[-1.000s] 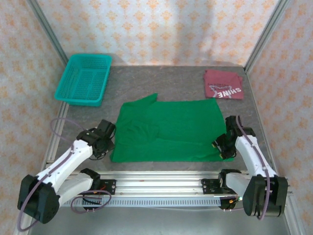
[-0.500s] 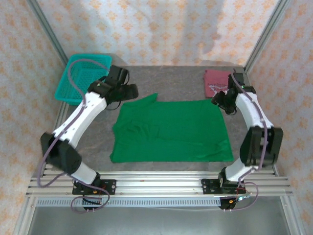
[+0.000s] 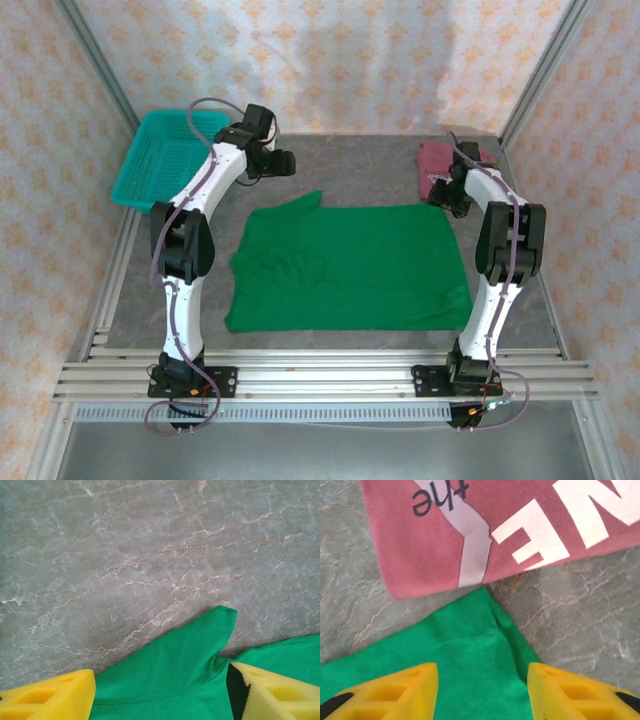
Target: Fold and stack the t-shirts
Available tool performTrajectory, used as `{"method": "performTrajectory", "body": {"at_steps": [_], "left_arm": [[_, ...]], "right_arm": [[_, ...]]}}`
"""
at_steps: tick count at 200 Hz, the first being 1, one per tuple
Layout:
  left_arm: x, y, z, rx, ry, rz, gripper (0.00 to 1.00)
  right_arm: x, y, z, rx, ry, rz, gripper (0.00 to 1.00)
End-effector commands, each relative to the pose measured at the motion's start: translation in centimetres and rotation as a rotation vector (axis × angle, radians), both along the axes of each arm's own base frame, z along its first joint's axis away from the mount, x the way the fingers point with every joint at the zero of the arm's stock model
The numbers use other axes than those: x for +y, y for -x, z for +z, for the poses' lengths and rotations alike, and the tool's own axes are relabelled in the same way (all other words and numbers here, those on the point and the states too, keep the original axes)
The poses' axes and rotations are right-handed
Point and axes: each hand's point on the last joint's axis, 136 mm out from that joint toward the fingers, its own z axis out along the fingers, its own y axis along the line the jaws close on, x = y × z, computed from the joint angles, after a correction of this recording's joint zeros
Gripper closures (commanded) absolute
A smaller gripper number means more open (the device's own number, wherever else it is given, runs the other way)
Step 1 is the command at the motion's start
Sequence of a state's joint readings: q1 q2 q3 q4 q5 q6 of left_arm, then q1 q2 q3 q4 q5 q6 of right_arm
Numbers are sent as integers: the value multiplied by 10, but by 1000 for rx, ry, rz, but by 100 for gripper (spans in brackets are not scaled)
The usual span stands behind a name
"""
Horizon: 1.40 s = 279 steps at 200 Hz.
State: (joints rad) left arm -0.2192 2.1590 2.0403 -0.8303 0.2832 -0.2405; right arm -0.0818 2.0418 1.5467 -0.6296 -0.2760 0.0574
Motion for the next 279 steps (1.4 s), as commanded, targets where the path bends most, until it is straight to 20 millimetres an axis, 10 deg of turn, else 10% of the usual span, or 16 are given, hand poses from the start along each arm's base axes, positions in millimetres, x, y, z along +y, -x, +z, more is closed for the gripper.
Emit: {"method": "performTrajectory", "body": {"at_steps": [1, 82, 170, 279], "left_arm": [[-7, 2, 13, -6, 28, -41, 31], [-4, -1, -8, 22, 34, -29, 33], [-12, -16, -38, 75, 36, 18, 34], [-37, -27, -104, 140, -116, -61, 34]], "right_arm": [[-12, -19, -2, -35, 40, -9, 50], [-11, -42, -33, -10, 6, -35, 63], [9, -37, -8, -85, -69, -45, 100], [18, -5, 36, -186, -93, -102, 100]]}}
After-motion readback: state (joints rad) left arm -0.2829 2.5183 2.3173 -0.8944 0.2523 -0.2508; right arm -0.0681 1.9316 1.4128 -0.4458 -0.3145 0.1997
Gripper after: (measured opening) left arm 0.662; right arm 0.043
